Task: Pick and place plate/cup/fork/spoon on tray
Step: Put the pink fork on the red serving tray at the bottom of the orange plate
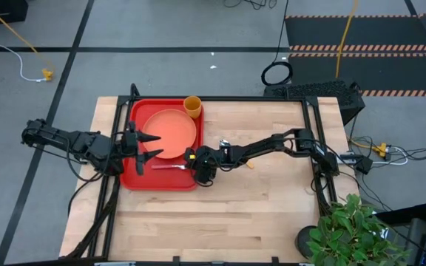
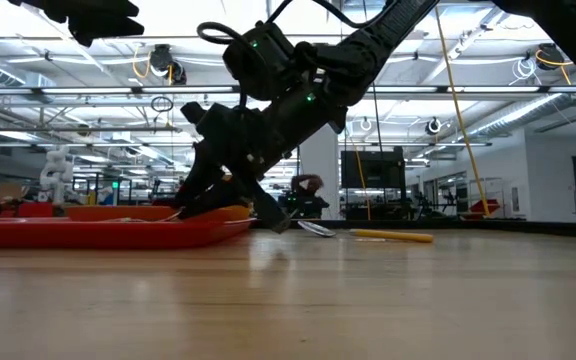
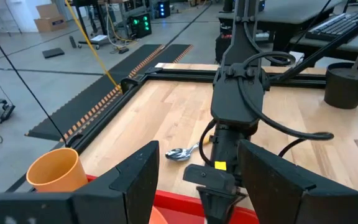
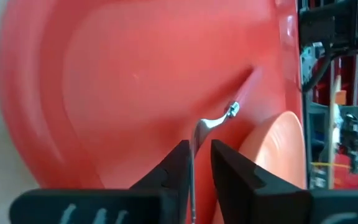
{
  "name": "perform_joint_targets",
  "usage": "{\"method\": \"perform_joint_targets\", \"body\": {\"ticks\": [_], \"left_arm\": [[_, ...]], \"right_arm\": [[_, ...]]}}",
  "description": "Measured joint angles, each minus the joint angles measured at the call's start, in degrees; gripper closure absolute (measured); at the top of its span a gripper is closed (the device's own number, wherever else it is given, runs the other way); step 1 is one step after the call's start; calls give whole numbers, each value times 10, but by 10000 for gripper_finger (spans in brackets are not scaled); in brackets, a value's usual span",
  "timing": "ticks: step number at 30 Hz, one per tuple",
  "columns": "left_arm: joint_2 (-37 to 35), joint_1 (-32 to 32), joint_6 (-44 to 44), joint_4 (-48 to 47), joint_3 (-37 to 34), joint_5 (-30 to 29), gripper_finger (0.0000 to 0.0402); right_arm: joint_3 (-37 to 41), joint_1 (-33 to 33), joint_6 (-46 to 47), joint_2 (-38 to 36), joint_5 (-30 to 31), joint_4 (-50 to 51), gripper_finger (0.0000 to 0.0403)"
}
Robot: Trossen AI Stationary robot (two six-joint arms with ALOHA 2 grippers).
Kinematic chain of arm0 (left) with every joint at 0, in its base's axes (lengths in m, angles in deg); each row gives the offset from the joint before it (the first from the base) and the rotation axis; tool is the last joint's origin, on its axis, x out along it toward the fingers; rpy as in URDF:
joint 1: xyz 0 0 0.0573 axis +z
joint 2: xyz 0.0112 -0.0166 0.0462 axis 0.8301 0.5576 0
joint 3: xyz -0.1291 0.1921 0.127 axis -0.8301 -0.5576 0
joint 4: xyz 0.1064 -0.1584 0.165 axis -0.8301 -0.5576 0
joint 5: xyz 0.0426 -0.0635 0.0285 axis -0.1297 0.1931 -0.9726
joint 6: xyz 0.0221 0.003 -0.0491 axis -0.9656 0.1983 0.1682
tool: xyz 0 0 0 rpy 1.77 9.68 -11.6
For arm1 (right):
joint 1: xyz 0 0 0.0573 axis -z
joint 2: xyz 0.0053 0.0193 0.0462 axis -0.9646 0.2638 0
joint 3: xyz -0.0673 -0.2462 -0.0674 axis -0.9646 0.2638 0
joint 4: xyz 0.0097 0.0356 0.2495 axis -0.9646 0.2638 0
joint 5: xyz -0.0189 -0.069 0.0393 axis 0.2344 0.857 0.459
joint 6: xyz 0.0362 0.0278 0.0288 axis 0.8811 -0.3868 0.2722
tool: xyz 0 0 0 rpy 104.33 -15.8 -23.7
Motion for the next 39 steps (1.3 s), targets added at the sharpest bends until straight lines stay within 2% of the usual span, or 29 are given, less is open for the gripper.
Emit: {"method": "perform_joint_targets", "body": {"ticks": [3,13,15,18,30,34,39], "left_arm": [[0,0,-2,0,0,0,183],[0,0,-6,0,0,0,183],[0,0,-6,0,0,0,183],[0,0,-6,0,0,0,183],[0,0,-4,0,0,0,183],[0,0,-2,0,0,1,183],[0,0,-2,0,0,6,183]], "right_arm": [[0,0,24,0,-21,-2,330],[0,0,50,0,-25,-12,278],[0,2,69,0,-46,-14,273],[0,4,92,-1,-80,-23,271],[0,6,117,-2,-79,-40,270],[0,8,157,-2,-81,-40,270],[0,24,208,-2,-118,-38,270]]}}
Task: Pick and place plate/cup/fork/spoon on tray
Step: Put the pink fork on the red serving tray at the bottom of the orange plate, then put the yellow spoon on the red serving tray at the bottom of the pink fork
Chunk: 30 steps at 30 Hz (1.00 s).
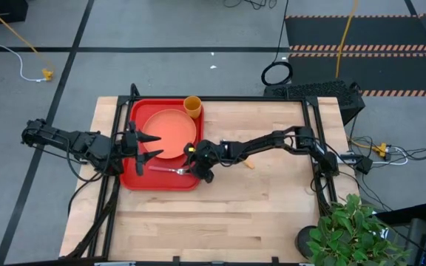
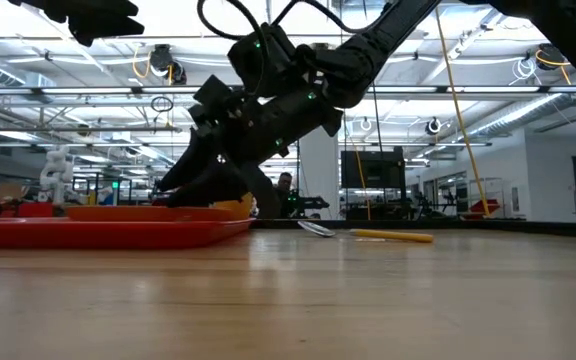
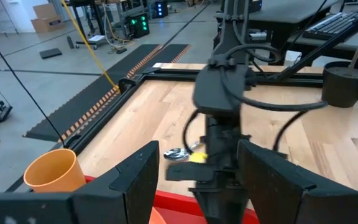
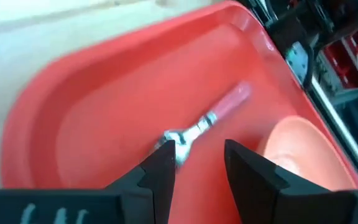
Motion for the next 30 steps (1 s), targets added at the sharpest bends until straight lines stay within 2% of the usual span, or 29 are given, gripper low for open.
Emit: {"method": "perform_joint_targets", "body": {"ticks": [9,14,18,26,30], "left_arm": [[0,0,-12,0,0,1,183],[0,0,-14,1,0,5,183],[0,0,-17,6,0,38,183],[13,1,-33,39,0,55,183],[37,1,-41,61,0,55,183]], "right_arm": [[0,1,8,-3,-8,18,270],[0,-3,34,-49,1,77,270],[0,-3,117,-106,38,154,270],[0,11,267,-201,48,339,270],[0,12,342,-215,109,393,270]]}}
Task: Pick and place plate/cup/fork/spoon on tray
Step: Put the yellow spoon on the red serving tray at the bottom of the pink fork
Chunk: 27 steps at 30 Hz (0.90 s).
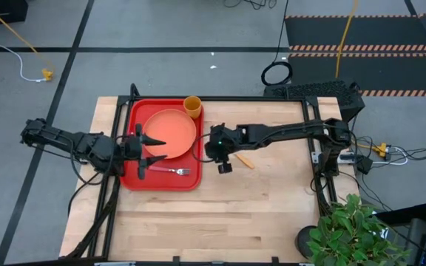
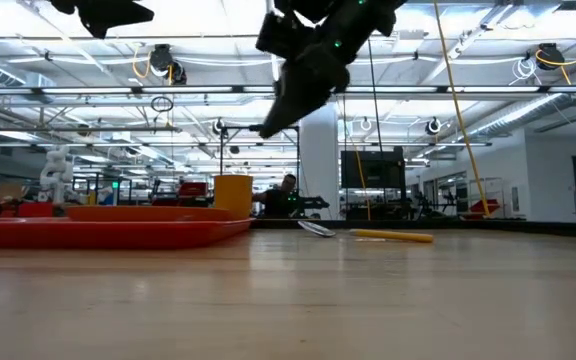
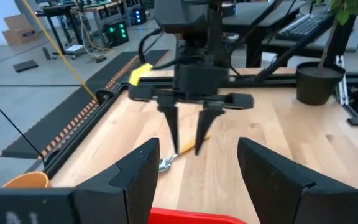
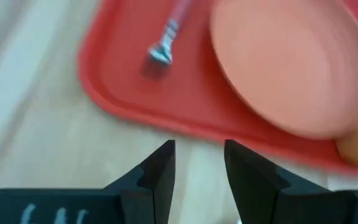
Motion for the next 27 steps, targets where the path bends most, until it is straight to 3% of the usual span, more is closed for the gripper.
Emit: {"method": "perform_joint_targets", "body": {"ticks": [4,11,16,27], "left_arm": [[40,0,-14,23,0,2,183],[94,0,-16,34,0,57,183],[97,0,2,32,0,63,183],[97,0,9,25,0,63,183]], "right_arm": [[1,-3,51,2,37,54,270],[52,-13,119,-15,44,73,270],[98,-12,180,-32,125,81,263],[184,-12,240,-32,123,51,206]]}}
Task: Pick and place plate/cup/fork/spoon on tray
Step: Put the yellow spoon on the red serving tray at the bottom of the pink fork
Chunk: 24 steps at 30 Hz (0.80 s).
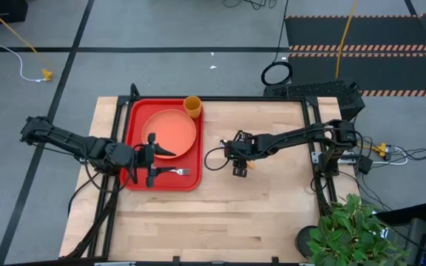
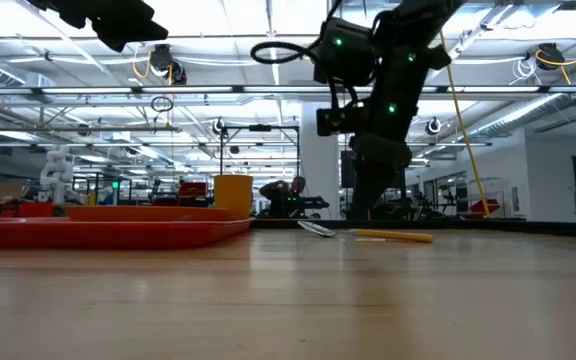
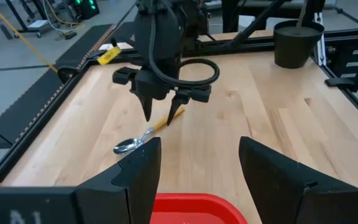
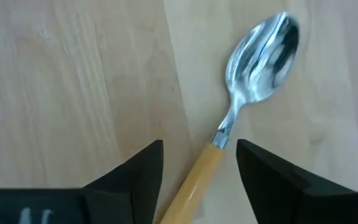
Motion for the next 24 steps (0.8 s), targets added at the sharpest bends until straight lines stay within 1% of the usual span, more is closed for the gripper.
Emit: {"method": "perform_joint_targets", "body": {"ticks": [2,6,8,12,15,19,24], "left_arm": [[0,0,-2,-1,0,0,183],[0,0,-21,-1,0,0,183],[0,0,-27,-1,0,0,183],[0,0,-42,1,0,-1,183],[0,0,-45,7,0,-1,183],[0,0,-46,11,0,-1,183],[0,0,-43,11,0,-1,183]], "right_arm": [[17,0,2,0,0,-22,201],[57,4,0,0,0,-97,201],[72,11,-2,0,4,-123,205],[94,27,-4,0,32,-155,216],[107,38,0,0,18,-171,229],[113,47,1,-1,-15,-171,261],[114,48,-9,-1,-29,-170,328]]}}
